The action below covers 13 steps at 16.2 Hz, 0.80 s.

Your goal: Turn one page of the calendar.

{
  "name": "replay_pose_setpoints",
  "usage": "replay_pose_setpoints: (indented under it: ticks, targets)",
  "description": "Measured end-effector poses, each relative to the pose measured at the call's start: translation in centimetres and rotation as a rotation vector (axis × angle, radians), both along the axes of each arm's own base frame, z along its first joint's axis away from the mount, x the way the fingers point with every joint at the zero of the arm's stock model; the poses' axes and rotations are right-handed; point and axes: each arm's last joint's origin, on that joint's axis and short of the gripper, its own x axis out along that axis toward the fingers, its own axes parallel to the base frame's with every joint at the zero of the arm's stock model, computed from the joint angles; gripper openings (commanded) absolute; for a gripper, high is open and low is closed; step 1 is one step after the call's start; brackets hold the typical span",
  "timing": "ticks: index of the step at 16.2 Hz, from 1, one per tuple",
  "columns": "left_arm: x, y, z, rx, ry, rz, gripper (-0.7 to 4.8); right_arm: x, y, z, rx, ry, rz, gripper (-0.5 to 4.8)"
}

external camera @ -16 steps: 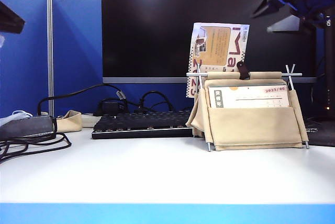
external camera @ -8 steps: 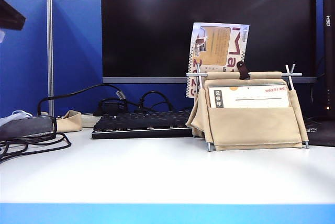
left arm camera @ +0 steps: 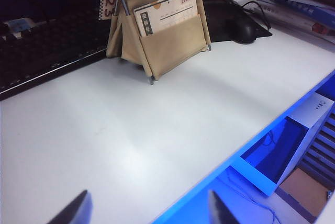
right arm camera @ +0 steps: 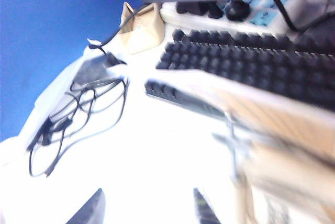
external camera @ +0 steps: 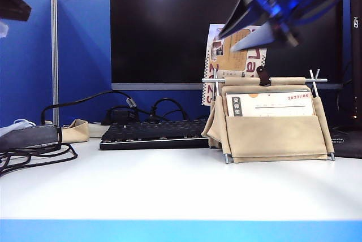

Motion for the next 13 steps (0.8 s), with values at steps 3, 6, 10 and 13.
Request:
replay_pose_setpoints:
  ticks: [3,6,10,13]
  targets:
    - [0.0,0.0,0.0,-0.002,0.000,0.000,2.92,1.1,0.7,0.9,0.027,-0.147,-0.053,2.11]
    - [0.0,0.0,0.0,-0.003,0.000,-0.001,2.92,2.8,0.7,1.1,0.002,-0.160,-0.115,2.11]
    - [-0.1,-0.1,0.0,-0.015,0.019,-0.024,2.92,5.6,-0.5,0.7,-0.054,-0.160,-0.231,2.11]
    - [-0.1,-0.1,0.0,-0.020,0.023,-0.023,2.92,6.4,-3.7,0.9,-0.063,-0.167,-0.326,2.11]
